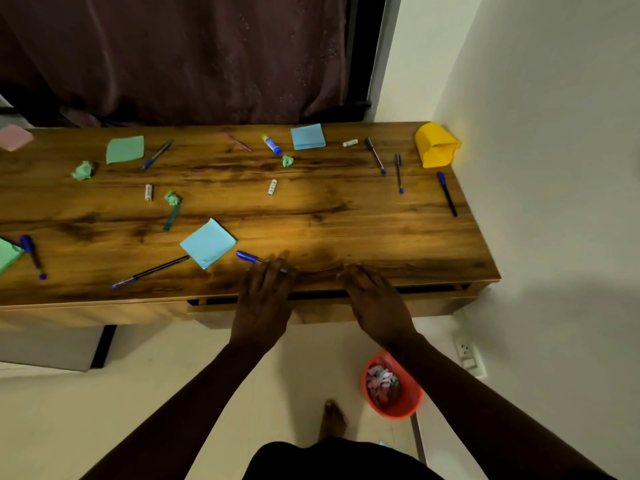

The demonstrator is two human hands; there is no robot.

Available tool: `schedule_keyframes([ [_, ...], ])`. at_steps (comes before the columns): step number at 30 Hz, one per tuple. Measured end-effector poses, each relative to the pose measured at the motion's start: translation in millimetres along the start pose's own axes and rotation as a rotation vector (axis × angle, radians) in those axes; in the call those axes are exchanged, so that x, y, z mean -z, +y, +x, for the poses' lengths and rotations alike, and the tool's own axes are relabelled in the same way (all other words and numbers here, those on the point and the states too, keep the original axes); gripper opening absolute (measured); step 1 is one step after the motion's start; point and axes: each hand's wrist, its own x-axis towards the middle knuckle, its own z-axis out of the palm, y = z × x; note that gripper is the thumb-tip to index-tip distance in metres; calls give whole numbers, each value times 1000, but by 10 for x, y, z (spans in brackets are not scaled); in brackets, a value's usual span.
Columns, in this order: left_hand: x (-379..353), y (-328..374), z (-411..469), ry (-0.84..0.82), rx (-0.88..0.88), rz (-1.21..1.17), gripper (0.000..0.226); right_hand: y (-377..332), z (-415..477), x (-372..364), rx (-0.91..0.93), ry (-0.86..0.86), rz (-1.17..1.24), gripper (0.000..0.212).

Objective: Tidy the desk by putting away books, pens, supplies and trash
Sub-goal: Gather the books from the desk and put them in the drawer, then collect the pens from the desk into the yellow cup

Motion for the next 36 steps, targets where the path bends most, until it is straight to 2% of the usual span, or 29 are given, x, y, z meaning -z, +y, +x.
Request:
schedule_keyframes([
  [4, 27, -11, 149, -13, 13, 12, 78, 69, 104, 11, -11, -29, 30, 53],
  [11, 38, 4, 255, -33, 24, 44, 86, 132, 132, -11, 29, 82, 69, 42],
  [22, -11, 36, 334, -51, 34, 90, 95, 208, 166, -80, 80, 126, 56, 34],
  [27, -78, 30, 464, -117, -124, -34, 107, 187, 292, 113, 53, 59, 122, 33],
  [29, -97, 71, 585, -150, -172, -108, 95, 176, 354, 190, 17, 67, 193, 27],
  [32, -84, 152, 864, -155, -108, -235, 68, 220, 454, 267, -117, 108, 355, 23],
  [36, -33, 227, 1264, -140, -38, -349, 58, 328, 645, 373, -237, 192, 459, 31],
])
